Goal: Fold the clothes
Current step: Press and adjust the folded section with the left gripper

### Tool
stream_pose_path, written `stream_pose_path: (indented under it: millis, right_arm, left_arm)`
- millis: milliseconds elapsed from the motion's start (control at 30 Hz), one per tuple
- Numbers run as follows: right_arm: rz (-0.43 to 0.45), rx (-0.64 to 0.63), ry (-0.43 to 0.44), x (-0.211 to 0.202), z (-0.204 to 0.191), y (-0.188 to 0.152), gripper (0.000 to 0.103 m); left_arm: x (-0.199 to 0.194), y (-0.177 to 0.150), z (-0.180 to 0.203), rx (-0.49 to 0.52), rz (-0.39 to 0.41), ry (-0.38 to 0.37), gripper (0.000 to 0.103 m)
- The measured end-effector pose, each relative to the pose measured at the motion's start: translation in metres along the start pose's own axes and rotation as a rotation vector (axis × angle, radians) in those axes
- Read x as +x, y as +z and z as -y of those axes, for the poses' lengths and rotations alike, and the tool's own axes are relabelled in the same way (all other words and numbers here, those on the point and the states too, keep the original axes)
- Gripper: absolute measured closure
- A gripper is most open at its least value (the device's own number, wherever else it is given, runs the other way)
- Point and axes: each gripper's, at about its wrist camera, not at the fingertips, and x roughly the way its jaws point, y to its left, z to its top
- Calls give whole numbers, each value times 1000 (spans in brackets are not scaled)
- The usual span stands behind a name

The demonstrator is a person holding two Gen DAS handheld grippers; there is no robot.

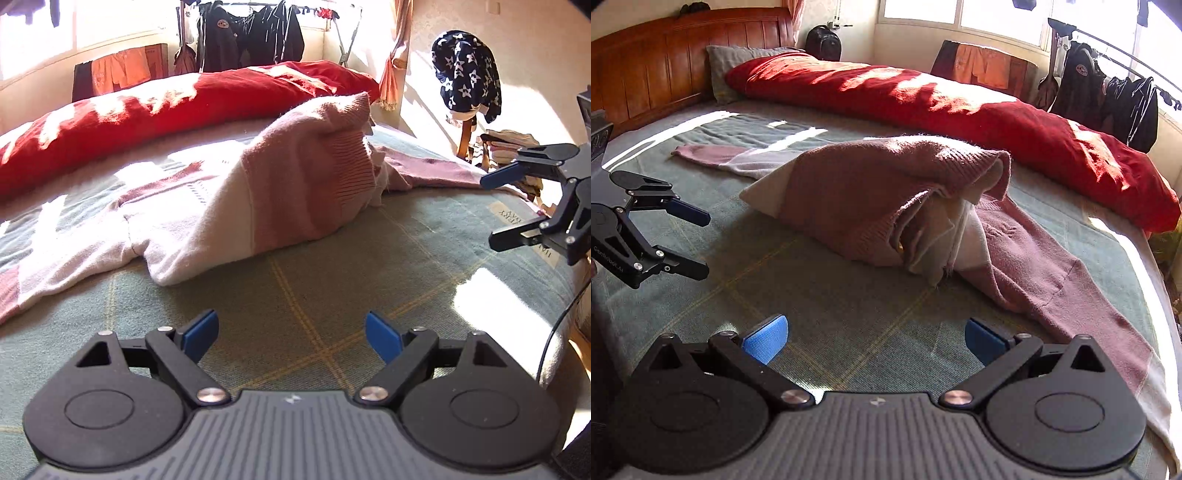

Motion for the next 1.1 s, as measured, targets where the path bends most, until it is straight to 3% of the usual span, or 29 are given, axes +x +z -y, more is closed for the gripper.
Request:
stream_pose_path:
  millis: [167,367,500,700,867,1100]
  right_arm:
    - [30,86,35,-15,-10,-20,0]
    - [34,131,59,-13,-10,-27,0]
    - [36,167,61,-7,-3,-28,0]
    - [34,178,61,-3,-2,-26,0]
    - [32,187,62,1,-2,-23,0]
    - [38,182,73,1,-6,-20,0]
  left_arm:
    - [13,-1,15,261,20,181,17]
    - [40,-3,30,653,72,375,17]
    - [70,-4,23,802,66,457,17]
    - [99,11,19,872,132,479,16]
    - [92,21,28,867,232,467,15]
    - [18,39,12,646,385,460,15]
